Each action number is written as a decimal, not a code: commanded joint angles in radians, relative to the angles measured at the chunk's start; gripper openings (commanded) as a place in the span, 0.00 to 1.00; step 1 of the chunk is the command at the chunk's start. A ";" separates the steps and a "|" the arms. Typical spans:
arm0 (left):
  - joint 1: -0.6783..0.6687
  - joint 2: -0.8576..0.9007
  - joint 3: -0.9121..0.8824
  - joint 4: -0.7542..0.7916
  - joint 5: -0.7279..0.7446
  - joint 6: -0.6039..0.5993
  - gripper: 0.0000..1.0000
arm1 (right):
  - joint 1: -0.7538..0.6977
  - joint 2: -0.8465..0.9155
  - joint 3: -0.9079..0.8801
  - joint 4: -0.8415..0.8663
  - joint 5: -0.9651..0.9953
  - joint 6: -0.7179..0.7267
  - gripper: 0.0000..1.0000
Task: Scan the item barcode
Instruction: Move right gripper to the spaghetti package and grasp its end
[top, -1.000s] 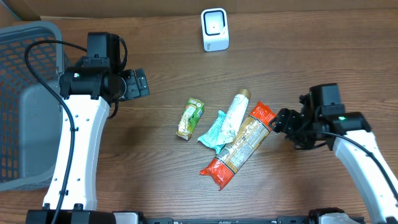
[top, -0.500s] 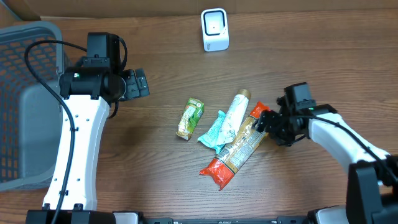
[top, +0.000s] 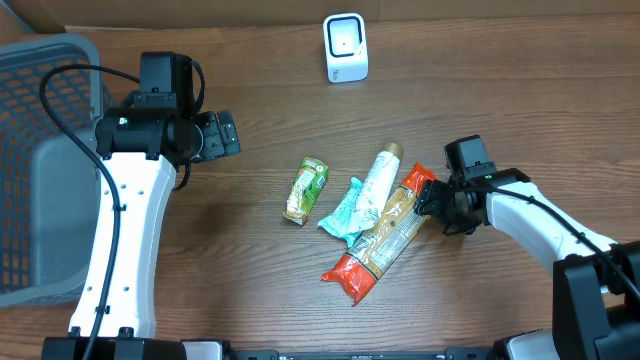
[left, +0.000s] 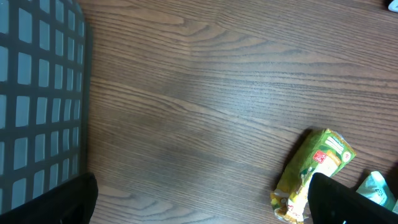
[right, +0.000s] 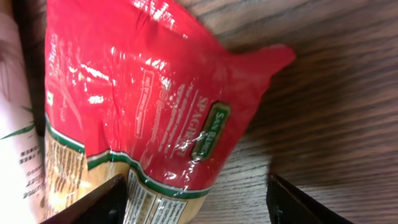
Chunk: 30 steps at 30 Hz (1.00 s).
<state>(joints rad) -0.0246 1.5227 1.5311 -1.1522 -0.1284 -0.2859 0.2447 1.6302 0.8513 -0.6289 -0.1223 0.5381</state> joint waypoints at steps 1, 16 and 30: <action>-0.002 0.004 -0.006 0.001 -0.010 -0.006 1.00 | -0.003 0.005 -0.013 -0.021 0.200 0.016 0.70; -0.002 0.004 -0.006 0.001 -0.010 -0.006 1.00 | -0.113 0.005 0.002 0.083 0.383 0.016 0.72; -0.002 0.004 -0.006 0.001 -0.010 -0.006 1.00 | -0.233 -0.011 0.153 -0.012 -0.237 -0.071 0.80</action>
<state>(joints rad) -0.0246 1.5227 1.5311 -1.1522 -0.1284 -0.2859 0.0097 1.6291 0.9150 -0.5793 -0.0563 0.4923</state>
